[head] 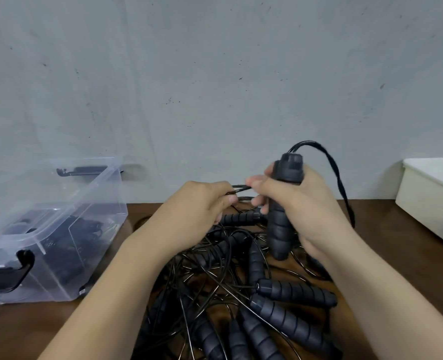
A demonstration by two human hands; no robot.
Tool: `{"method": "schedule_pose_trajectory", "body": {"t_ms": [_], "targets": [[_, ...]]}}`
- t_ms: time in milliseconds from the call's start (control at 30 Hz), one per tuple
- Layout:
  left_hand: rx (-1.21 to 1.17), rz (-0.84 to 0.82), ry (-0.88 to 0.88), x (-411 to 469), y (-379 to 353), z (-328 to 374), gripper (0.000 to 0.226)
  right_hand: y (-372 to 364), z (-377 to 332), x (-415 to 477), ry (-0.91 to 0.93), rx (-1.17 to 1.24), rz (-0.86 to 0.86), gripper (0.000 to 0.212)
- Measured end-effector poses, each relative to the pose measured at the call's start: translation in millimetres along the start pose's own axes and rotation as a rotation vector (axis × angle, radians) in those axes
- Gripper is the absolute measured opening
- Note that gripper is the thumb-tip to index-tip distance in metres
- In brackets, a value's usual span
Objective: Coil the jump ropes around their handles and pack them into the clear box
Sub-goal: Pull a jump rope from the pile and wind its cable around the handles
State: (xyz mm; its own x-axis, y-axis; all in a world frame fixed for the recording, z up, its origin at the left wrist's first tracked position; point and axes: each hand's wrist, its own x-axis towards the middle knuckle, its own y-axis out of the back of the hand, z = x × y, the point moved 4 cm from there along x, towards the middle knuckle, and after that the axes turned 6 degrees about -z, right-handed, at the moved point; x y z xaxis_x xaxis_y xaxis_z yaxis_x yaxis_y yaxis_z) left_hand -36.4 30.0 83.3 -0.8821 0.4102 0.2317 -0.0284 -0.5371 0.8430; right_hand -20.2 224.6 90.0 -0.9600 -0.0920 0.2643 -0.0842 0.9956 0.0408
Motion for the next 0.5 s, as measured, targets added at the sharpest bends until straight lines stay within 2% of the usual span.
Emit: {"method": "schedule_pose_trajectory", "body": {"t_ms": [100,233,367,500], "targets": [[0.014,0.003,-0.061,-2,-4,12,0.024,-12,5,-6,0.057,-0.156,0.026,0.024],[-0.001,0.025,-0.094,-4,-1,15,0.026,-13,2,-5,0.108,-0.293,0.010,0.032],[-0.123,-0.017,-0.086,-4,-1,11,0.018,-3,-3,-3,0.110,-0.304,0.002,0.029],[-0.114,-0.029,-0.030,-3,5,-1,0.019,16,-15,1,0.118,-0.241,0.040,0.028]]}}
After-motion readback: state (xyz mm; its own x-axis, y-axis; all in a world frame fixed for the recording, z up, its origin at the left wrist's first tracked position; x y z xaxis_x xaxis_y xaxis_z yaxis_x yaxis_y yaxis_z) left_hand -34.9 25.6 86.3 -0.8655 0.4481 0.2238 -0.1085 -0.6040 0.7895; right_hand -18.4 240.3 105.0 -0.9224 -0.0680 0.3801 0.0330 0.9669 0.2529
